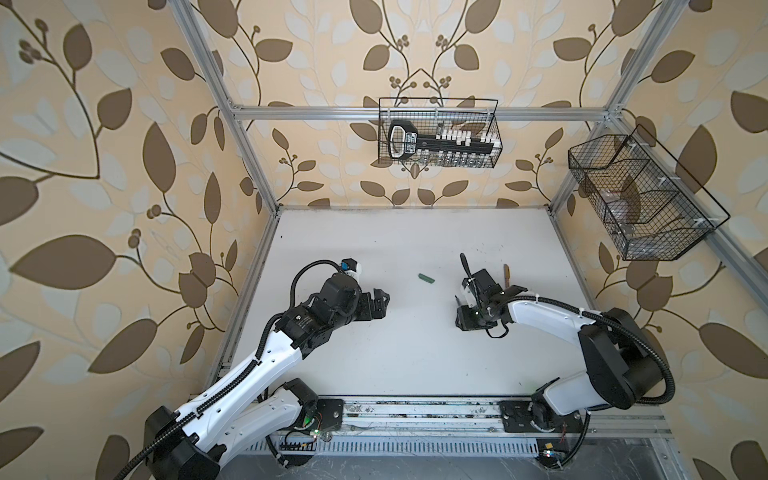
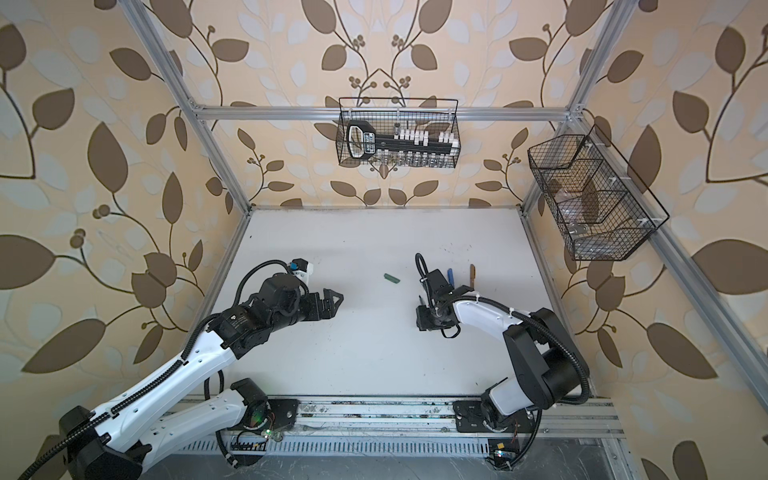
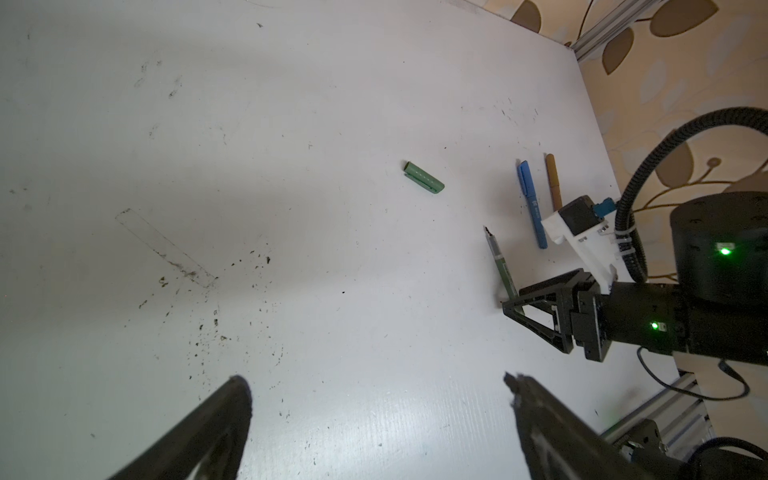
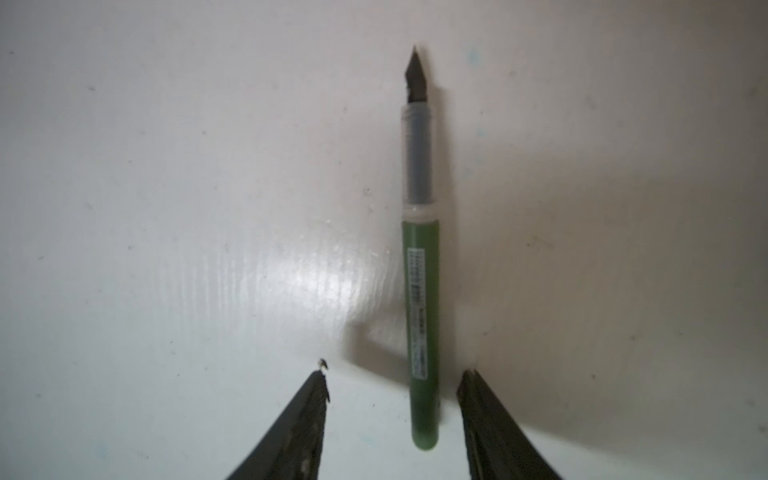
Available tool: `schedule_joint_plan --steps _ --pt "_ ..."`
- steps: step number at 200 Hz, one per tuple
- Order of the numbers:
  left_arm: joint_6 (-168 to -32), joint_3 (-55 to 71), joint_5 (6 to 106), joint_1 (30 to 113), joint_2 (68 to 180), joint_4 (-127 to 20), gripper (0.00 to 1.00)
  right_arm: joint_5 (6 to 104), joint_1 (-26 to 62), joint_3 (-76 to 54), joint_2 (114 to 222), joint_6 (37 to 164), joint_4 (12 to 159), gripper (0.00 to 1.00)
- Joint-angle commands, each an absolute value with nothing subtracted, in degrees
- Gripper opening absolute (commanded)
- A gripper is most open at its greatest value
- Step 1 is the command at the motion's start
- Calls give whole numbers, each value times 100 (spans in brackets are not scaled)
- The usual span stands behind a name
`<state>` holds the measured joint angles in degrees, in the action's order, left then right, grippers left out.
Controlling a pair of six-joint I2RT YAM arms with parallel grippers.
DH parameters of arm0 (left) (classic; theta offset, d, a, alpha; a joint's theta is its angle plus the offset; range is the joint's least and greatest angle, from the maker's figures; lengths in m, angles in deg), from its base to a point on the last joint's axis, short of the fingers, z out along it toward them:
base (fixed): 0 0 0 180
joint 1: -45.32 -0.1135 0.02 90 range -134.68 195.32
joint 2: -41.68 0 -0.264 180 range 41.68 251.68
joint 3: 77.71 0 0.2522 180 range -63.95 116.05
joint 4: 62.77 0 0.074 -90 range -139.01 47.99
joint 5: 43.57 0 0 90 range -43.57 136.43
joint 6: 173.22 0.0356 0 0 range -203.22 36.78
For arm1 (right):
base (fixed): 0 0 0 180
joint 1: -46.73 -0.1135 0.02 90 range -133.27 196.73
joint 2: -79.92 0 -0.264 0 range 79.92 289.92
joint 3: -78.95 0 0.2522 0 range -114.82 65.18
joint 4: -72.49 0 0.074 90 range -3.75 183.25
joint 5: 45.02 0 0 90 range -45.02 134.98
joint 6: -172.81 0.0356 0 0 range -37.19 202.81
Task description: Insert the pens into the pen caps
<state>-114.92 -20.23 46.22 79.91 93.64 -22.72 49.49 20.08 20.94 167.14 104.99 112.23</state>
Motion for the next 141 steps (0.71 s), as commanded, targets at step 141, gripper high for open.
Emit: schedule_joint_plan --steps 141 --pt "-12253 -1267 4272 9291 11713 -3489 93 6776 2510 2958 14878 11538 10513 52"
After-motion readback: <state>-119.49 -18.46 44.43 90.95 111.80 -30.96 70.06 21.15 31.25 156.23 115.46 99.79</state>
